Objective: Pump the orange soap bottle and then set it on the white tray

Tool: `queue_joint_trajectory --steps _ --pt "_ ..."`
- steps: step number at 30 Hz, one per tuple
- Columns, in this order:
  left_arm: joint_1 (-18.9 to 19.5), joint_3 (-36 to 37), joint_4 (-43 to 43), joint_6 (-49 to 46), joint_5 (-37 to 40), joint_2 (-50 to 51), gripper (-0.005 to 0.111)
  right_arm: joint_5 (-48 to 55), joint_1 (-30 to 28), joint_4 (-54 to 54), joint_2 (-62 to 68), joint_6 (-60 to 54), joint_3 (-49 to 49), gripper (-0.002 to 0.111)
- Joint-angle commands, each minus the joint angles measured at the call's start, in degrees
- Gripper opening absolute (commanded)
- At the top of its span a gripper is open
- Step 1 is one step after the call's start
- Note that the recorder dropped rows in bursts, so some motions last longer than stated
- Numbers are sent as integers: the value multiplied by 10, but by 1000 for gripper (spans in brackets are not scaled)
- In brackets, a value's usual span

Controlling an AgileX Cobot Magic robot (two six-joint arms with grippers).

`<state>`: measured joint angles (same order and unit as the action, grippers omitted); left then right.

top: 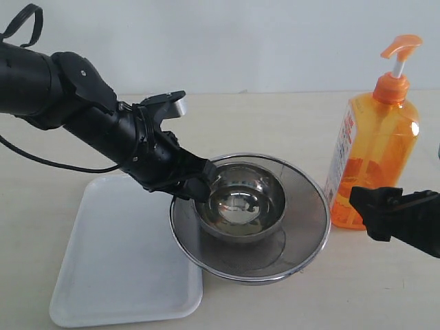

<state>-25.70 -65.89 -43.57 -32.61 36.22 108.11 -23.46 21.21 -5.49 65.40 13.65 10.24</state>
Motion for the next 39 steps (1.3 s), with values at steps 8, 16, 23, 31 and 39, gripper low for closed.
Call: queue_joint_trajectory --steps 8,16,23,31,39 --pt "-3 -4 -33 -15 -8 3 34 -7 -1 1 -2 0 -3 78" --pt "-33 -4 -40 -19 -39 3 34 -10 -1 1 -2 1 -3 78" --pt "-36 -5 -59 -19 -40 3 34 -10 -1 1 -2 0 -3 78" --pt "-37 -6 -79 -28 -40 3 34 -10 -1 1 -2 4 -3 78" --pt "-37 -6 -160 -95 -43 3 34 -11 -1 1 -2 3 -3 78"
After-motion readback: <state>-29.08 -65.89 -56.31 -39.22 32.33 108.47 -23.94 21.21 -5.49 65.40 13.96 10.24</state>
